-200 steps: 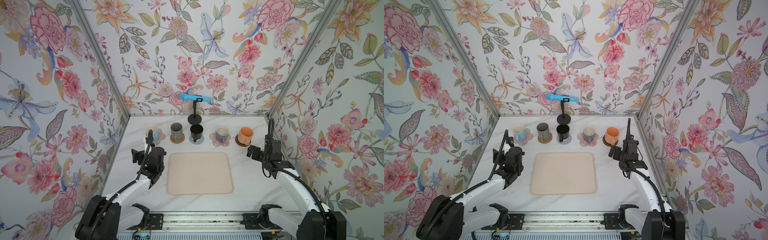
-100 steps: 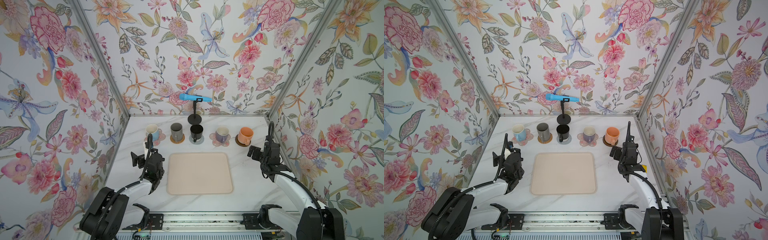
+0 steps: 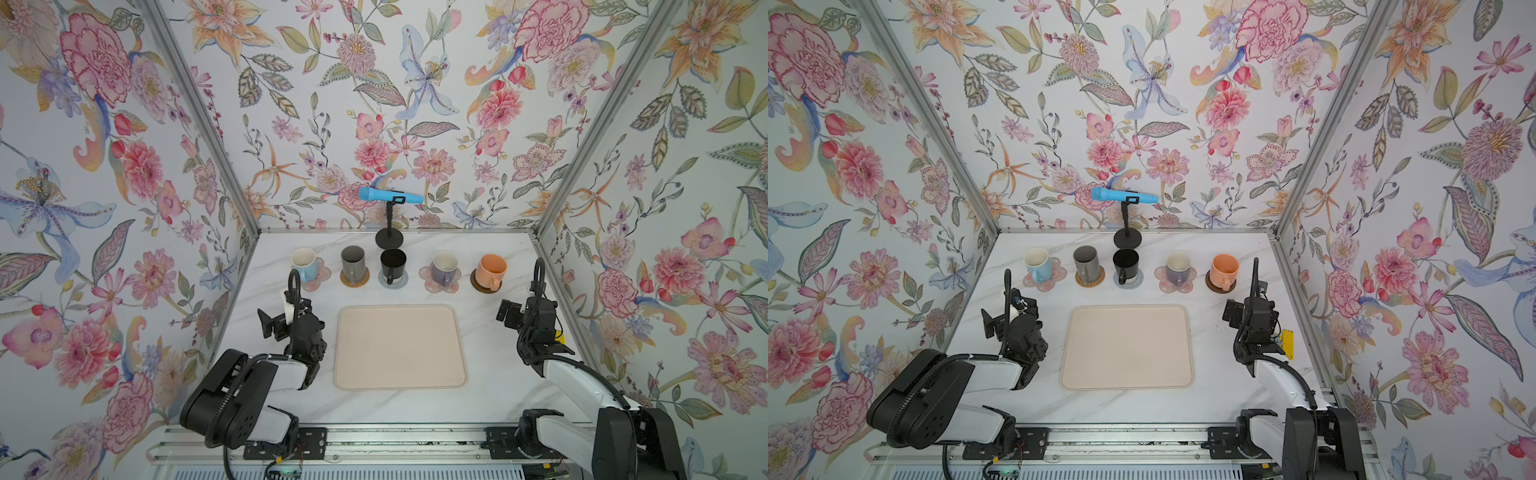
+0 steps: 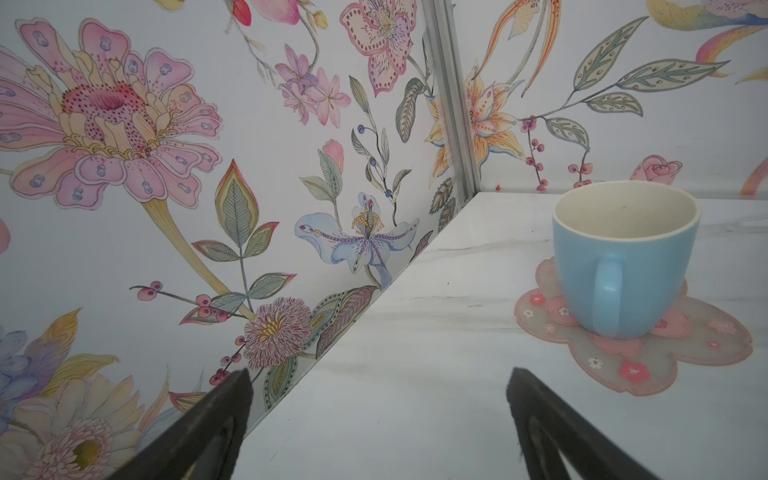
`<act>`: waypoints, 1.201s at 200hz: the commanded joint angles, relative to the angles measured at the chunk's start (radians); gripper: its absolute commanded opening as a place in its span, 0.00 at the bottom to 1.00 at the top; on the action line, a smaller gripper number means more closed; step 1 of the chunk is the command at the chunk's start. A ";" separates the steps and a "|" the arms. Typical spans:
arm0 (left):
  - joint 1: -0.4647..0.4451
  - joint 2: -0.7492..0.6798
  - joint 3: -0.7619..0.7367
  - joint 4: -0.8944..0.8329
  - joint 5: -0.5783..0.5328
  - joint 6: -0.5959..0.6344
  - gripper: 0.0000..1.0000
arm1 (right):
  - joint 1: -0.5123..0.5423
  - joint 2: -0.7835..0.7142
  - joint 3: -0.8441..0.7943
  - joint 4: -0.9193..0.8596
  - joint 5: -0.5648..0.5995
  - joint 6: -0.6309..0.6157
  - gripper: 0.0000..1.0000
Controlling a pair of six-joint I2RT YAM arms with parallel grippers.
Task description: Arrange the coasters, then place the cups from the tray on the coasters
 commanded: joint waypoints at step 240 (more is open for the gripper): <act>0.188 0.188 -0.134 0.448 0.576 -0.004 0.99 | 0.052 0.434 -0.169 0.930 -0.141 -0.241 0.99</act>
